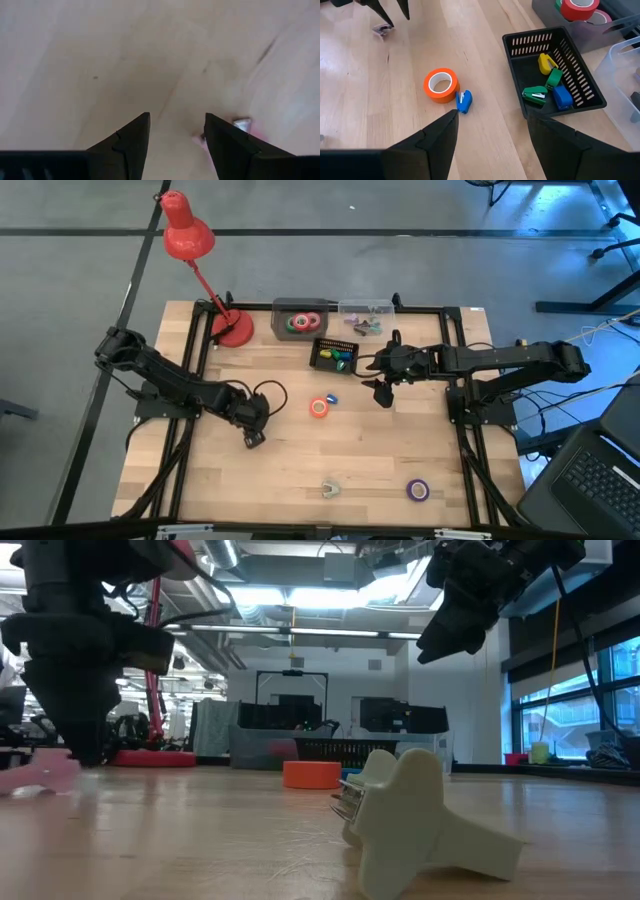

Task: Pick and place Stapler, Stapler remover, tape
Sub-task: Put the pink staple remover into the transparent bin

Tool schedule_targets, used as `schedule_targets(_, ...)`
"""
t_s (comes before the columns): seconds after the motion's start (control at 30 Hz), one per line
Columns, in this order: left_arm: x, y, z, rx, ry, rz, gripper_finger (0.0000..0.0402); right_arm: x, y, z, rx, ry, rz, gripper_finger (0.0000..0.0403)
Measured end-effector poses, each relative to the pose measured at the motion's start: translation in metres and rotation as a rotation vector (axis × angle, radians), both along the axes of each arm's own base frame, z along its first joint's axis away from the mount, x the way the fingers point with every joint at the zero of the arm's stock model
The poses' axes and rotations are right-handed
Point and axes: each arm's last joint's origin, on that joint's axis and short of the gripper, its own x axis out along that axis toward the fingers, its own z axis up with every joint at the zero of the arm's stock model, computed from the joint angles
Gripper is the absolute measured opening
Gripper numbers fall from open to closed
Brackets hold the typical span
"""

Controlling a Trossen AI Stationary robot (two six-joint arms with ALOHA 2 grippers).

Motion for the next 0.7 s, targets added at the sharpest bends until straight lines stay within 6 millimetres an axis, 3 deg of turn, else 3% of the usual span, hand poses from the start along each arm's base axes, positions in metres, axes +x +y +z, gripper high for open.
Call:
schedule_targets(0.47, 0.004, -0.005, 0.013, -0.115, -0.120, -0.142, 0.0173, 0.000, 0.000, 0.000, 0.000, -0.007, 0.000, 0.0241)
schedule_targets(0.7, 0.000, -0.018, 0.017, -0.189, -0.135, -0.259, 0.0166, 0.000, 0.000, 0.000, 0.000, -0.003, 0.000, 0.0241)
